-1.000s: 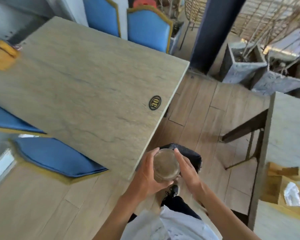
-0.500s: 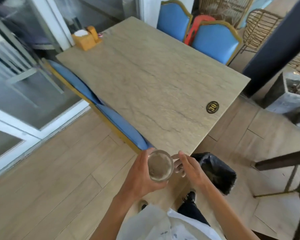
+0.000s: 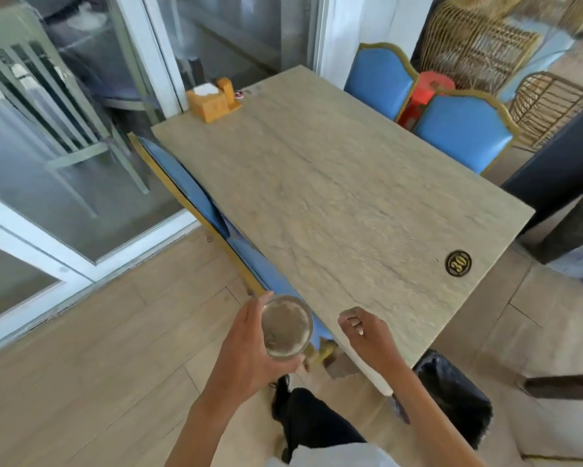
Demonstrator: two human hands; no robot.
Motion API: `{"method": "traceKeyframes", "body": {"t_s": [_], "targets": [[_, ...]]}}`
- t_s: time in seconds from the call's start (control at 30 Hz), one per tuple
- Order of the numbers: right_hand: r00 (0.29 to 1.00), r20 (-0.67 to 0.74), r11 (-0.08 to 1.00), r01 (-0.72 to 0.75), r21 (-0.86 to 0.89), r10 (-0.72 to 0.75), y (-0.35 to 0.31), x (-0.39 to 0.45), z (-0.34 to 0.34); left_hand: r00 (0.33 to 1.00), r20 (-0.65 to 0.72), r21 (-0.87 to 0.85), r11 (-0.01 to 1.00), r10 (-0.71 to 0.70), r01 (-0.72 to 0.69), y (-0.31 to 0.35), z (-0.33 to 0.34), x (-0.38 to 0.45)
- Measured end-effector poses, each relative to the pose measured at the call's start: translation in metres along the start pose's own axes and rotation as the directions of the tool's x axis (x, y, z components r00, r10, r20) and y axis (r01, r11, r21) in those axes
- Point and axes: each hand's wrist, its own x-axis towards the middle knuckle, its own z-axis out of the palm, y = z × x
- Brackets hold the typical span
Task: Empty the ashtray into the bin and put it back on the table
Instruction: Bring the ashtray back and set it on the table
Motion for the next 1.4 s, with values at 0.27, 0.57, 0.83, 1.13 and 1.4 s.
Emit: {"method": "traceKeyframes", "body": {"t_s": [0.27, 0.57, 0.83, 1.13, 1.4], "targets": [[0.998, -0.036, 0.996, -0.049, 0.079, 0.052, -0.026, 0.121, 0.021, 0.995, 0.100, 0.064, 0.998, -0.008, 0.002, -0.015, -0.026, 0.115], [0.983, -0.089, 0.987, -0.158, 0.032, 0.160, -0.044, 0.238, 0.027, 0.961, 0.275, 0.130, 0.992, -0.031, -0.005, -0.036, -0.020, 0.226], [0.935, -0.125, 0.934, -0.345, -0.095, 0.333, -0.049, 0.300, 0.052, 0.923, 0.382, 0.189, 0.981, -0.037, -0.039, -0.074, -0.007, 0.306], [0.762, -0.356, 0.823, -0.567, 0.033, 0.540, -0.068, 0.364, 0.084, 0.873, 0.487, 0.140, 0.985, 0.021, -0.102, -0.124, 0.001, 0.422], [0.570, -0.500, 0.733, -0.641, 0.227, 0.653, -0.079, 0.437, 0.083, 0.842, 0.527, 0.140, 0.965, 0.117, -0.221, -0.164, 0.039, 0.514]]}}
